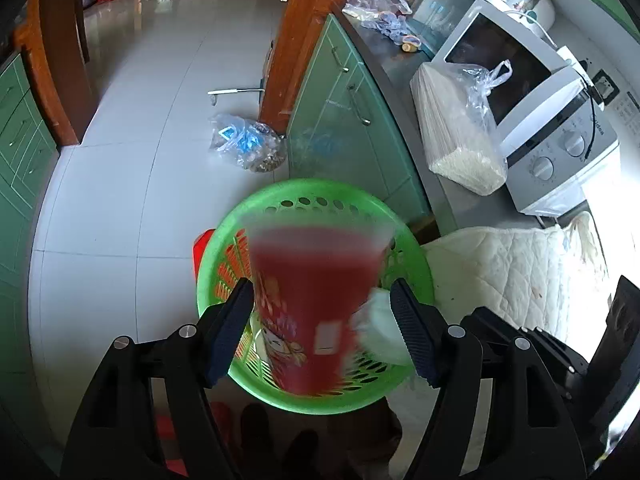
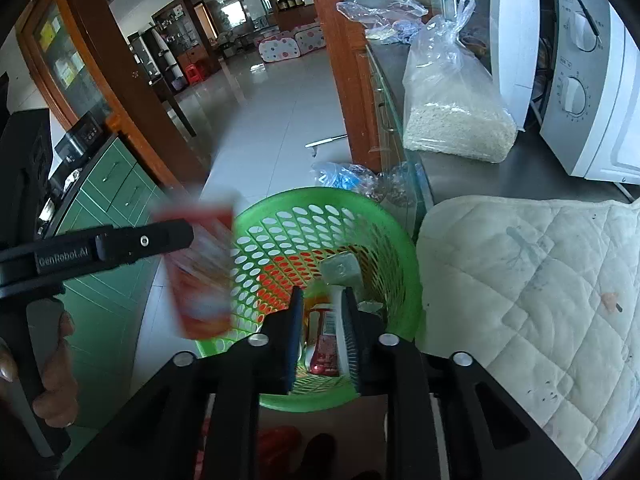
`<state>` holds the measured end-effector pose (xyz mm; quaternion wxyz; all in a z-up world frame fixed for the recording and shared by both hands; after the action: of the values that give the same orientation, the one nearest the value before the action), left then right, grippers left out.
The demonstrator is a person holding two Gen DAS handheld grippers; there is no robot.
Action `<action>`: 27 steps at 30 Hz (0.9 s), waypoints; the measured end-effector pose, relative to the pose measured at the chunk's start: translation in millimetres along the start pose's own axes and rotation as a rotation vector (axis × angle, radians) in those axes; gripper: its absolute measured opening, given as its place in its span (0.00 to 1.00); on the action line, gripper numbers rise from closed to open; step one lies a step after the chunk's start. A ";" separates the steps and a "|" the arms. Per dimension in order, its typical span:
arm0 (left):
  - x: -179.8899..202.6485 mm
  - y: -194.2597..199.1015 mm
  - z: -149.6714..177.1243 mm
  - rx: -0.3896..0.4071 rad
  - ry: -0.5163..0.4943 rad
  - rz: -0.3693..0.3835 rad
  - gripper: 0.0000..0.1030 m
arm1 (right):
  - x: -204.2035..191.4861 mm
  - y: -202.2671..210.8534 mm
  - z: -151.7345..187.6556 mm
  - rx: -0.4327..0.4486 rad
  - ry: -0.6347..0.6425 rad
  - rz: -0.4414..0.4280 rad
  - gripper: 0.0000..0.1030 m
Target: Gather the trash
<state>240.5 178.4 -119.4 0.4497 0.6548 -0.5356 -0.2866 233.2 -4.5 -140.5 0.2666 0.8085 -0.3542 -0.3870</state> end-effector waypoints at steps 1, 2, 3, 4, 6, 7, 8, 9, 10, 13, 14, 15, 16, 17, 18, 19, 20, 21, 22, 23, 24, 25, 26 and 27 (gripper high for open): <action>-0.4 0.0 -0.2 0.001 0.001 0.001 0.68 | -1.1 0.8 0.8 0.003 0.001 0.005 0.25; -1.0 0.0 -0.4 0.000 0.001 0.002 0.69 | -1.5 2.1 1.6 0.004 -0.001 0.005 0.28; -1.3 0.1 -0.3 0.000 0.001 0.004 0.70 | -0.8 4.6 2.5 0.006 -0.005 0.004 0.29; -1.3 0.4 -0.2 0.000 0.001 0.006 0.70 | -1.9 5.5 2.4 0.009 -0.005 0.007 0.31; 0.1 1.2 0.8 0.001 -0.003 0.011 0.71 | -3.0 9.7 4.5 0.014 -0.002 0.012 0.35; -0.1 1.9 1.6 0.001 -0.005 0.013 0.72 | -3.5 13.5 6.1 0.018 -0.004 0.014 0.38; 2.3 3.2 2.9 0.002 -0.009 0.018 0.73 | -4.1 17.4 8.1 0.021 -0.005 0.017 0.40; 3.6 4.1 4.0 0.004 -0.012 0.021 0.73 | -5.0 19.8 9.5 0.023 -0.005 0.019 0.41; 6.7 6.0 5.6 0.007 -0.018 0.026 0.73 | -5.7 23.8 11.5 0.025 -0.005 0.022 0.43; 13.3 12.5 10.7 0.018 -0.032 0.032 0.76 | -6.5 36.9 18.3 0.036 -0.004 0.034 0.50; 16.1 15.2 12.3 0.023 -0.037 0.034 0.76 | -6.4 40.8 19.9 0.039 -0.004 0.038 0.51; 18.0 17.3 13.3 0.028 -0.041 0.036 0.76 | -6.6 46.1 22.3 0.042 -0.002 0.047 0.55; 20.3 20.0 14.7 0.033 -0.045 0.037 0.77 | -5.9 49.4 23.7 0.044 -0.001 0.056 0.60; 23.1 23.5 16.7 0.039 -0.048 0.040 0.79 | -5.1 54.7 26.3 0.049 0.003 0.066 0.61; 26.3 27.5 19.0 0.047 -0.051 0.043 0.79 | -4.5 59.8 28.3 0.053 0.005 0.073 0.61; 29.8 31.9 21.3 0.057 -0.056 0.046 0.80 | -3.8 63.6 29.5 0.056 0.005 0.076 0.62; 31.9 35.3 22.6 0.065 -0.062 0.046 0.80 | -2.5 69.3 31.5 0.063 0.005 0.083 0.66; 35.3 39.8 24.9 0.076 -0.068 0.045 0.80 | -0.9 75.0 33.9 0.071 0.004 0.090 0.67; 38.9 44.4 27.0 0.086 -0.074 0.047 0.81 | -1.0 79.5 35.2 0.076 0.003 0.095 0.68; 41.1 47.7 28.4 0.094 -0.078 0.048 0.82 | 0.1 85.2 37.4 0.082 0.004 0.100 0.70; 44.0 52.0 30.6 0.106 -0.082 0.047 0.82 | 1.5 91.1 39.7 0.088 0.004 0.109 0.72; 48.0 57.8 33.8 0.122 -0.087 0.047 0.83 | 3.3 95.7 41.2 0.093 0.004 0.118 0.75; 50.8 61.2 35.8 0.132 -0.089 0.046 0.84 | 4.4 102.0 43.7 0.100 0.005 0.127 0.76; 54.4 65.7 38.3 0.143 -0.093 0.048 0.85 | 5.3 109.3 46.5 0.107 0.006 0.136 0.77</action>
<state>192.8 113.9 -71.2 0.3833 0.6582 -0.5905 -0.2667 157.6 -82.3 -91.7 0.2498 0.7967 -0.4278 -0.3463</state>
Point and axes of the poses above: each gripper's, at about its wrist camera, not at the fingertips, and y roughly against the way its jaws point, x to its right, z to its underside, the point moved 2 cm from there along -y, roughly the way its jaws point, and after that the axes turned 14 degrees about -z, right-handed, at the moved point
